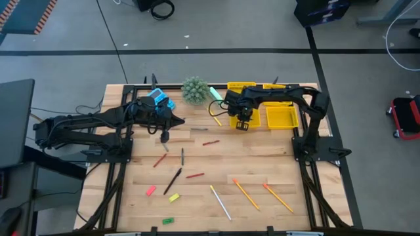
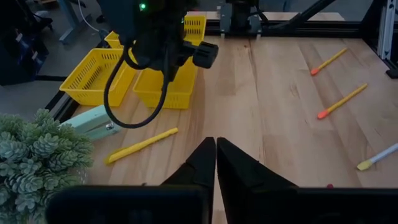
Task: Sort crayons/erasers/pens/pencils in bins
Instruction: Put the right green crayon into the bottom left yellow bin
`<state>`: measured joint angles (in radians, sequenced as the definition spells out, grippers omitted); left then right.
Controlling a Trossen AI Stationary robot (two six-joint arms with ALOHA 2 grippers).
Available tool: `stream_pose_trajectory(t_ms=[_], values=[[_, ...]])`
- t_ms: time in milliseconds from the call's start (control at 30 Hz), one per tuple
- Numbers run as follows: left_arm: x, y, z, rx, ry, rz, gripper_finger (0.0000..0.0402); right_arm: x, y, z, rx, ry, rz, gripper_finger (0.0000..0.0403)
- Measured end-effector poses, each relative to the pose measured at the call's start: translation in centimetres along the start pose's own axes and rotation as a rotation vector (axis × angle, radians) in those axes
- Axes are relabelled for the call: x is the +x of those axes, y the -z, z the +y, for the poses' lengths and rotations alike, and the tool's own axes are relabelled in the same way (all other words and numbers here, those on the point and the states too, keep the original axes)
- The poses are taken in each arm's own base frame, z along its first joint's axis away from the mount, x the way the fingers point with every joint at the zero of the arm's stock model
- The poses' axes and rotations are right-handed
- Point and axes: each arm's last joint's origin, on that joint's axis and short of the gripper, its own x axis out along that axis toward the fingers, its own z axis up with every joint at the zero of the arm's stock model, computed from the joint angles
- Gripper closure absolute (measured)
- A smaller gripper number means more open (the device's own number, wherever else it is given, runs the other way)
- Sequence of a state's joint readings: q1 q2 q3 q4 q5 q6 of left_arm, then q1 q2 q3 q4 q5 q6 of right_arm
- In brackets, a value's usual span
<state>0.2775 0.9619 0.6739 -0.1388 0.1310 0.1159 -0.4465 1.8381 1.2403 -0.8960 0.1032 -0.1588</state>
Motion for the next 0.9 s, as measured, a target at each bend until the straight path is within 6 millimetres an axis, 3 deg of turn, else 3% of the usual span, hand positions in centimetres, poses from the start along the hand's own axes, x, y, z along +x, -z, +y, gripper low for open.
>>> stream_pose_trajectory(t_ms=[233, 500, 900], values=[[0.0, 0.0, 0.0, 0.0, 0.0, 0.0, 0.0387, 0.8, 0.4, -0.8, 0.01, 0.004, -0.01, 0.036], [0.0, 0.0, 0.0, 0.0, 0.0, 0.0, 0.0378, 2.6, 1.5, -0.3, 0.016, -0.047, -0.005, 0.036], [0.0, 0.0, 0.0, 0.0, 0.001, 0.0, 0.0383, 1.9, 1.1, -0.4, 0.051, -0.044, -0.022, 0.0346]])
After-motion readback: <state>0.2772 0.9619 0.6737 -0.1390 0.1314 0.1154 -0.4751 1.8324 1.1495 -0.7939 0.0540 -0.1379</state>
